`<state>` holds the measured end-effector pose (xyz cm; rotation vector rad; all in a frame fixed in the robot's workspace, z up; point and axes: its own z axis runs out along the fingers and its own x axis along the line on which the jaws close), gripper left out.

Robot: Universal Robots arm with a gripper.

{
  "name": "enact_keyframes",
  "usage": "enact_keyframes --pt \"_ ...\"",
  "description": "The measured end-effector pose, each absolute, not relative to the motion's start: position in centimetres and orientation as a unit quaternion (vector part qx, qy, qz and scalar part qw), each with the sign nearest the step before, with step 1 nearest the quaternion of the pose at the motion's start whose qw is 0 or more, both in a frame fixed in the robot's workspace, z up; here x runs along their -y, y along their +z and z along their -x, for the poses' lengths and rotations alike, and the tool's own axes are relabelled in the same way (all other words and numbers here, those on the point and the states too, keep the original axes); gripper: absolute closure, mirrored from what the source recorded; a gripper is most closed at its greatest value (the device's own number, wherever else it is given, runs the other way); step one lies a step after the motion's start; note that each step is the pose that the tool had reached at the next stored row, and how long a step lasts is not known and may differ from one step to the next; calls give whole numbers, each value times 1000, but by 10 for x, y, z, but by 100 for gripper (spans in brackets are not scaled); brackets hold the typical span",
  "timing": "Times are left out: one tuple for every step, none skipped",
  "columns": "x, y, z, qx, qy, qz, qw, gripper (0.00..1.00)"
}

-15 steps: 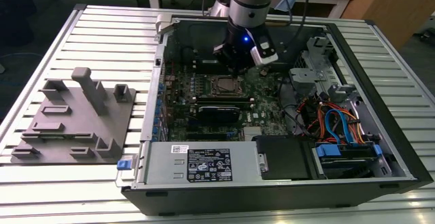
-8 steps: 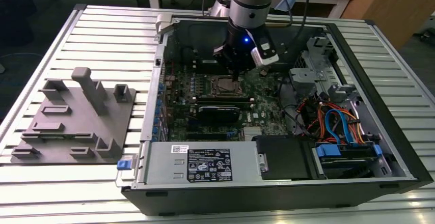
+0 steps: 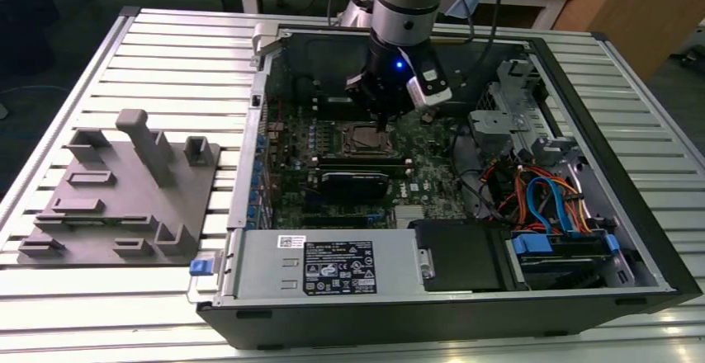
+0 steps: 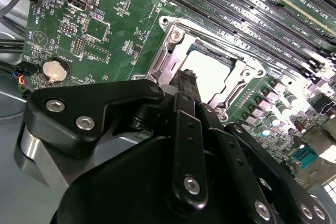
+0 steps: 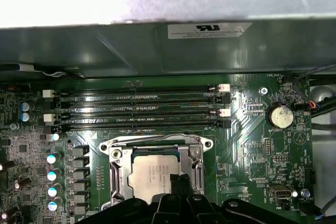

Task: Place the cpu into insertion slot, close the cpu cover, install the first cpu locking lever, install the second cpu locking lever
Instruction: 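Install the second cpu locking lever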

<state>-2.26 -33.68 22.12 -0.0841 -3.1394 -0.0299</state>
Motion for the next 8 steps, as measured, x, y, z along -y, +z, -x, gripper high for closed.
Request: enact_keyframes --pt "337 221 23 1000 -9 27 0 90" --pt "337 221 23 1000 -9 27 0 90" --pt "337 221 23 1000 -9 27 0 90" --pt "337 221 23 1000 -9 27 0 90" --pt "338 221 23 1000 -8 27 0 90" --pt "339 221 23 1000 -8 27 0 90" --pt "340 221 23 1000 -7 27 0 90" --pt "341 221 23 1000 -7 27 0 90"
